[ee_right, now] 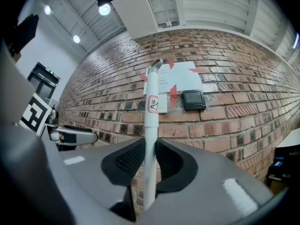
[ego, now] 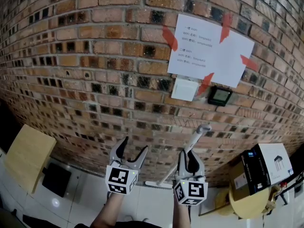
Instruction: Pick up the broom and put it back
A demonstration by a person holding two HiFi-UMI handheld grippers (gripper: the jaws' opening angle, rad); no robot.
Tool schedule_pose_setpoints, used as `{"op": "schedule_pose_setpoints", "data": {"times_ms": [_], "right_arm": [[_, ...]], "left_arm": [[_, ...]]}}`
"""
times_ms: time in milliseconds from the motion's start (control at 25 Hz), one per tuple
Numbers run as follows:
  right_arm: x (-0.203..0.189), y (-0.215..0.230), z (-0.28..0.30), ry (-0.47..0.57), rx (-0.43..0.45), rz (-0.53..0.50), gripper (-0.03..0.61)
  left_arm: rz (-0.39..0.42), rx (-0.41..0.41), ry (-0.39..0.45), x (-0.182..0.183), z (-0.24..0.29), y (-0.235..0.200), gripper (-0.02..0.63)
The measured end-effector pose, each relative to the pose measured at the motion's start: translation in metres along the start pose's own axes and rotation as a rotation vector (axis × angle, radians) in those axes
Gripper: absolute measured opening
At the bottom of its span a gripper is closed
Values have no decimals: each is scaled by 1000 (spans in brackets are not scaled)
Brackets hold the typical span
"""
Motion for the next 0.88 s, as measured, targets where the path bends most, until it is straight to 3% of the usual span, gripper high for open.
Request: {"op": "schedule_pose_setpoints", "data": {"times_ms": [520,880], "right_arm": [[-3,8,-2,-27,-1,36,80],[-2,44,-20,-38,21,93,80]], "left_arm": [[-5,-29,-7,-2,9,3,325],[-20,-162,-38,-17,45,33,325]]}}
Point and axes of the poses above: the fingertips, and each gripper's own axes: z forward along the fingers, y to its right, x out of its top, the point moved 8 cm from there along -z, backward along the fingers, and after that the axes turned 13 degrees about -x, right-handed, at the moved point
